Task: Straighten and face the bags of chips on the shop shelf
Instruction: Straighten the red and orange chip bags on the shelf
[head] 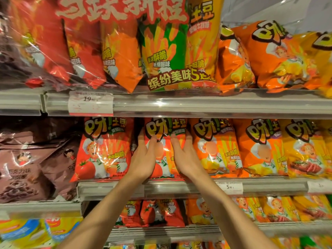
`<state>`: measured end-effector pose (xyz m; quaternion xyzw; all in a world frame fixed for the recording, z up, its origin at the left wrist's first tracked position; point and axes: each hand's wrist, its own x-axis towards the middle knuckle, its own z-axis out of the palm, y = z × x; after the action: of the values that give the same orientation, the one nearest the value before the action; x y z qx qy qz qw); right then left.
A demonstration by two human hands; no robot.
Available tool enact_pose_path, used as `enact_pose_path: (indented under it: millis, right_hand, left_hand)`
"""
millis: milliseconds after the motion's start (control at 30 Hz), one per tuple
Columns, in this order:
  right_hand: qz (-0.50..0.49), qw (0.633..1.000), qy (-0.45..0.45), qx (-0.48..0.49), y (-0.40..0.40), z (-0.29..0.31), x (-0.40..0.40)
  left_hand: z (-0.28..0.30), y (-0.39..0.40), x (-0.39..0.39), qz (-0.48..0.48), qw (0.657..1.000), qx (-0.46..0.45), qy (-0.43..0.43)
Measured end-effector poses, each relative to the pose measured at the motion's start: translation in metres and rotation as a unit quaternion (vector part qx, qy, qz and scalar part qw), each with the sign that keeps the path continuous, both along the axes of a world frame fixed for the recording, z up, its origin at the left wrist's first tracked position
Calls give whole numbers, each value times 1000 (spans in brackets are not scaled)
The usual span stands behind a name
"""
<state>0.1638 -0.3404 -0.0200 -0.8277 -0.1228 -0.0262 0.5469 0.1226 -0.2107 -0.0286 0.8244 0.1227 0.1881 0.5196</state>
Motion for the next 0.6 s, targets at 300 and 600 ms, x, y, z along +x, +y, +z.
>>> enact_pose_path:
  millis: [300,600]
  right_hand:
    - [-32,999,-17,30,5,-10,1]
    - [-35,998,-28,36,6,-10,6]
  left_hand:
    - [-4,4,4,54,994,95,30]
    - [3,1,5,60,992,110,17]
